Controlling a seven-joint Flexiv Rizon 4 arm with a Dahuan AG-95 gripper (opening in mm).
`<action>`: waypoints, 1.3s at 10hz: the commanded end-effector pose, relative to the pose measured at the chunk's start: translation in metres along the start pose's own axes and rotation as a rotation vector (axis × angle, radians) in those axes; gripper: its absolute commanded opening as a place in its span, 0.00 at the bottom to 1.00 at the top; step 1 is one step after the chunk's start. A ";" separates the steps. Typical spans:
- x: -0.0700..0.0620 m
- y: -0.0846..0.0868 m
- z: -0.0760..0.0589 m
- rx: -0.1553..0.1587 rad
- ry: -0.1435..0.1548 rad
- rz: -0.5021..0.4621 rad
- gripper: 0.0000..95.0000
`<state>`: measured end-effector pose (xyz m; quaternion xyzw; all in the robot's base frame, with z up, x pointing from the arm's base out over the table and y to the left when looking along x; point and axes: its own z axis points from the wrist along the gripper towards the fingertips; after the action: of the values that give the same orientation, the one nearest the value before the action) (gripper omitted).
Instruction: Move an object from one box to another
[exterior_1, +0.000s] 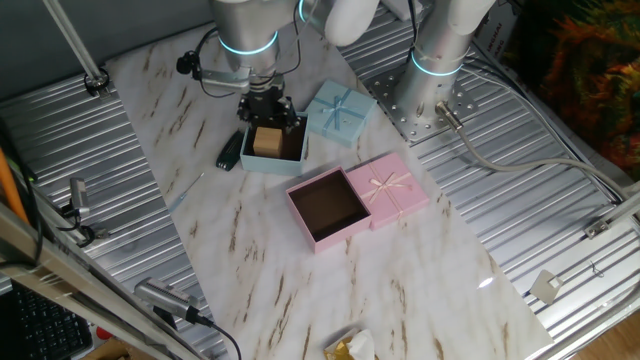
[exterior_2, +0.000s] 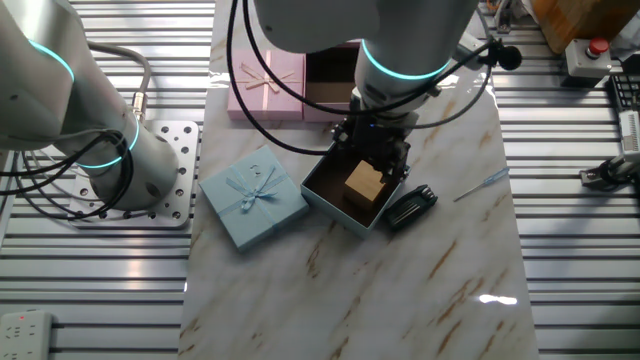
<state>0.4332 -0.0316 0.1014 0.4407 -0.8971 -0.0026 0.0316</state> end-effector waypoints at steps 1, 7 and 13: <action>-0.002 -0.003 0.004 -0.001 -0.001 0.004 0.80; -0.001 -0.009 0.016 -0.002 -0.009 0.014 0.80; -0.001 -0.011 0.022 -0.005 -0.013 0.028 0.80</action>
<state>0.4410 -0.0384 0.0788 0.4265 -0.9041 -0.0076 0.0264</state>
